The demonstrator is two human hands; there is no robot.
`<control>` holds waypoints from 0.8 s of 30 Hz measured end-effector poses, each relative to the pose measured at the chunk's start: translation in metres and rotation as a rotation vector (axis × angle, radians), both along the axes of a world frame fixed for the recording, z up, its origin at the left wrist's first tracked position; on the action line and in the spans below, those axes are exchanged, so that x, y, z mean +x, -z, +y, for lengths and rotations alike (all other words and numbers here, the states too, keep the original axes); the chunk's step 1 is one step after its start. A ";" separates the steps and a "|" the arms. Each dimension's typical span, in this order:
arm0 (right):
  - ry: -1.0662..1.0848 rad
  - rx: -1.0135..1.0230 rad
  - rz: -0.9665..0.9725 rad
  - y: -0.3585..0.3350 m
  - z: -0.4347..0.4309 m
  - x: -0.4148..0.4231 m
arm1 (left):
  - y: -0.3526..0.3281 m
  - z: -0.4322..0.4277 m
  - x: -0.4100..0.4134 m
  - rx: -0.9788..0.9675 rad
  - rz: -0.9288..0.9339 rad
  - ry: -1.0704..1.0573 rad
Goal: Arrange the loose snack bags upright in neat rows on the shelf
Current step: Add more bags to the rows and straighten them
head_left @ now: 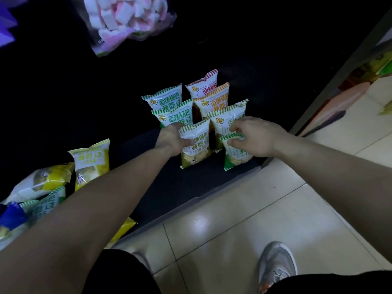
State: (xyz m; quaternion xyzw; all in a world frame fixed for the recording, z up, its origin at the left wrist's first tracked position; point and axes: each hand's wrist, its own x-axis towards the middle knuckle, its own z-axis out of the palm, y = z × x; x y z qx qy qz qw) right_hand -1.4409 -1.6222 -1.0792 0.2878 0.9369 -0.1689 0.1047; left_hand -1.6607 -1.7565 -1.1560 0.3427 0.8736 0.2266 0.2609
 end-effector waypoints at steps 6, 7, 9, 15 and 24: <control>-0.006 -0.004 -0.010 -0.001 -0.002 0.000 | -0.006 0.003 0.005 -0.088 0.135 0.022; -0.007 -0.005 -0.012 -0.001 -0.001 0.000 | -0.007 0.003 0.005 -0.098 0.134 0.017; -0.009 -0.007 -0.020 -0.001 -0.001 0.001 | -0.008 0.003 0.004 -0.110 0.135 0.012; -0.020 -0.015 -0.055 0.001 -0.001 0.000 | -0.007 -0.001 0.004 -0.105 0.140 -0.001; -0.043 -0.010 -0.073 0.003 -0.008 -0.005 | -0.010 0.006 0.012 -0.143 0.244 0.010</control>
